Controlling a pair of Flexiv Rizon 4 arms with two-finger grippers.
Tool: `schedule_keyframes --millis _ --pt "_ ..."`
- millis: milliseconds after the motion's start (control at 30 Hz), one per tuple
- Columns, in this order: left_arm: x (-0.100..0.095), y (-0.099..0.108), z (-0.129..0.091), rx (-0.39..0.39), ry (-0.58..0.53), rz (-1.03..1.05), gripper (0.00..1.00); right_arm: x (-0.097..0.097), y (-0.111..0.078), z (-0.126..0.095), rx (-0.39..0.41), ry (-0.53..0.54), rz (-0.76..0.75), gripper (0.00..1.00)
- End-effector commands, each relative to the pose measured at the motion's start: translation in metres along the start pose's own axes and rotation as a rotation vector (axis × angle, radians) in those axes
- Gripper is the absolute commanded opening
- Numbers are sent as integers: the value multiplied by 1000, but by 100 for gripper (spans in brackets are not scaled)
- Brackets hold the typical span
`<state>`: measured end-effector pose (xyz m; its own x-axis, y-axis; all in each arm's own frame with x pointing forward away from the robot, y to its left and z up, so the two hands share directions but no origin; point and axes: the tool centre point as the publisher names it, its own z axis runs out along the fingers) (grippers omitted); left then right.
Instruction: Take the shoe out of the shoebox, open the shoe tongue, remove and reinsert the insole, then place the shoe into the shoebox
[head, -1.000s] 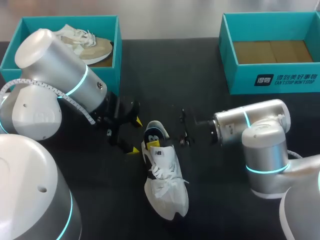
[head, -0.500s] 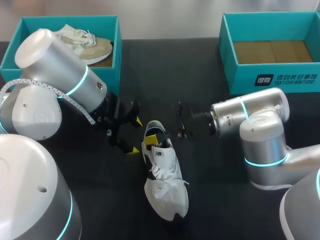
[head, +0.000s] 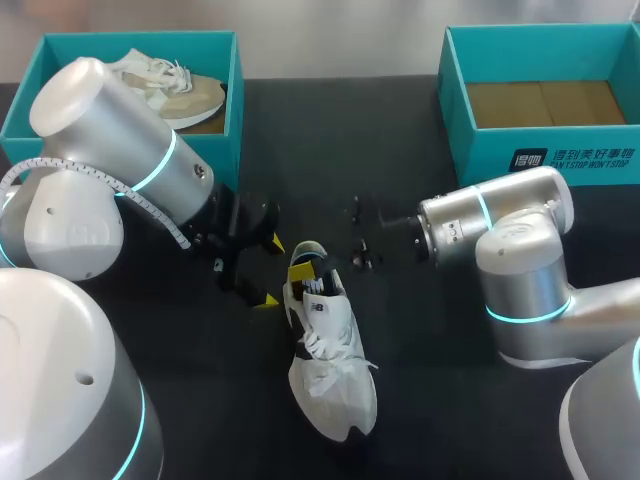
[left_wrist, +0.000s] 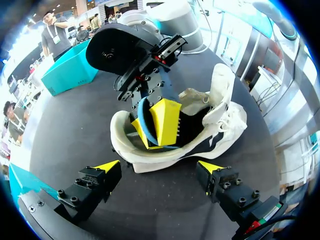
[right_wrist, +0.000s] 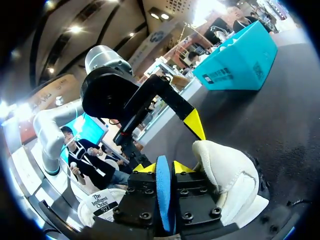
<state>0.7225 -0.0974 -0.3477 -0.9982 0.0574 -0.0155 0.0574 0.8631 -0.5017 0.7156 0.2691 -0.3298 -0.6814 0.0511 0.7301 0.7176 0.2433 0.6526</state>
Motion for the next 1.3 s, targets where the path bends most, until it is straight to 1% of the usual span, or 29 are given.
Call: schedule_keyframes --millis 33,67,133,267,500,600,667,767,800,833,867,900,933,967,1000,1100,1167,1233,1300 --pt "0 0 1 0 0 1 100 -5 -1 3 0 5 7 5" --pt "0 0 1 0 0 1 100 -6 -2 3 -3 5 11 5" --pt "0 0 1 0 0 1 100 -7 -4 2 -7 6 16 0" --pt "0 0 1 0 0 1 100 -10 -7 3 -9 12 35 0" --pt "0 0 1 0 0 1 100 -12 -31 9 -24 28 107 0" --pt "0 0 1 0 0 1 100 -11 -37 11 -35 31 126 0" --pt "0 0 1 0 0 1 100 -9 -38 11 -39 28 125 0" --pt "0 0 1 0 0 1 100 -2 -30 9 -31 12 100 0" --pt "0 0 1 0 0 1 100 0 -27 9 -25 8 91 9" --pt "0 0 1 0 0 1 100 2 -25 8 -19 3 83 31" --pt "0 0 1 0 0 1 100 3 -23 8 -12 -1 76 42" --pt "0 0 1 0 0 1 100 4 -20 7 -4 -6 68 46" --pt "0 0 1 0 0 1 100 6 -18 7 4 -11 62 53" --pt "0 0 1 0 0 1 100 7 -16 6 10 -15 56 66" --pt "0 0 1 0 0 1 100 8 -14 5 16 -19 51 75" --pt "0 0 1 0 0 1 100 10 -9 3 34 -30 37 78" --pt "0 0 1 0 0 1 100 10 -7 2 48 -37 31 77" --pt "0 0 1 0 0 1 100 10 -5 1 61 -41 28 79" --pt "0 0 1 0 0 1 100 11 -3 0 75 -46 22 78"
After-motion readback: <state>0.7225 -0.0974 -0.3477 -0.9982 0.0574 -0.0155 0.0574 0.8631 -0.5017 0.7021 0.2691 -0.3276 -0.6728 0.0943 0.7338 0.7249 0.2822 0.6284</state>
